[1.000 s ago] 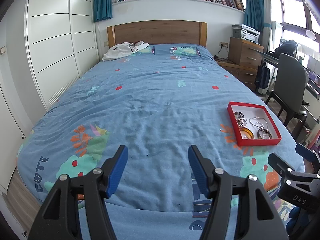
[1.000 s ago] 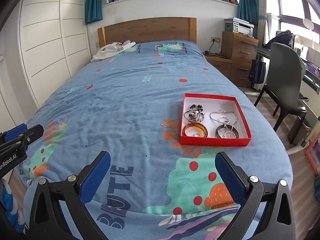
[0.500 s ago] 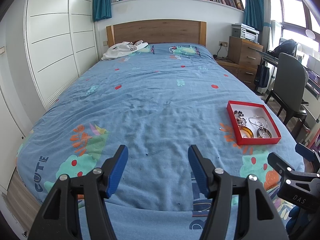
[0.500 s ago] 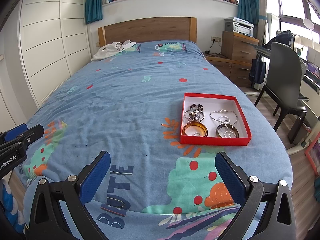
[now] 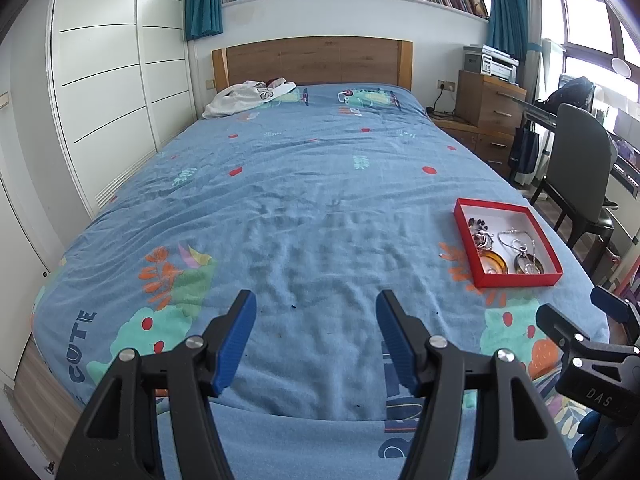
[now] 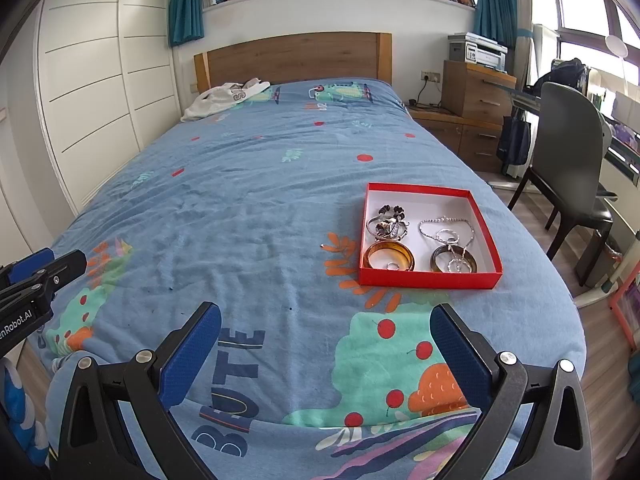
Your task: Organize jewelry
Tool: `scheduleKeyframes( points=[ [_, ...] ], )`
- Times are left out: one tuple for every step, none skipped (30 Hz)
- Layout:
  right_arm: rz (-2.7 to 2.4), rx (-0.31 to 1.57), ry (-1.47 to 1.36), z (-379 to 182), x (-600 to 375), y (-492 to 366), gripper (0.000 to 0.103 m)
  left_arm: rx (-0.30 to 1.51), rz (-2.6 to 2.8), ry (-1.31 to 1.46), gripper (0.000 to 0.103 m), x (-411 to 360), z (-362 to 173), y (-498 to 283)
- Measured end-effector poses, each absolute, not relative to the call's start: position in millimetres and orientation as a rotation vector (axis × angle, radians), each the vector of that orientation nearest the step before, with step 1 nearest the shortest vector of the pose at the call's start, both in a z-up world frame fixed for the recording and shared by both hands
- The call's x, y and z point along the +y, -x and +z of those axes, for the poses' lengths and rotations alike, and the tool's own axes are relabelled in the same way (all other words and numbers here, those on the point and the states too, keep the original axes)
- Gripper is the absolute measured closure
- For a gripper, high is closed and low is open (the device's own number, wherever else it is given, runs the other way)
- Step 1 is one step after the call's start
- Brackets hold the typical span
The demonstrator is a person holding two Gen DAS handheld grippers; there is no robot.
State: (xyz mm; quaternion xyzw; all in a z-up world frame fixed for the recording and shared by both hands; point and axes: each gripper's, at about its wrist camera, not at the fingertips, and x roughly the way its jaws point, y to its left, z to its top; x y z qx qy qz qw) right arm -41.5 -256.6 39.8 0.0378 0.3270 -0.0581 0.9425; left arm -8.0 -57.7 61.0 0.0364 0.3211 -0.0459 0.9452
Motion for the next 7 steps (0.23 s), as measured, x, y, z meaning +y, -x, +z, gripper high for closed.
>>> scheduleKeyframes(
  points=[
    [-0.119,0.667,-0.076,39.6,-256.7,41.9,0.001,0.653,-0.092,-0.073,0.043,-57.4,62.2,6.1],
    [-0.119,0.667,-0.076,39.9,-256.7,41.5,0.001,0.655,-0.093,-0.073,0.043,-57.6,61.2,7.6],
    [-0.119,0.667,-0.077,40.0,-256.7,41.5,0.001,0.653,-0.093,-0.073,0.043,-57.4,61.9,6.6],
    [-0.119,0.667,-0.077,39.9,-256.8,42.0,0.001,0.653,-0.093,-0.073,0.043,-57.5,61.5,7.3],
    [-0.119,0.667,-0.076,40.1,-256.7,41.5,0.001,0.654,-0.094,-0.073,0.043,-57.1,62.6,5.2],
    [-0.119,0.667,-0.076,40.1,-256.8,41.4,0.001,0.655,-0.094,-0.073,0.043,-57.3,62.2,5.9],
    [-0.119,0.668,-0.077,39.8,-256.9,41.8,0.001,0.655,-0.094,-0.073,0.043,-57.1,62.8,5.2]
  ],
)
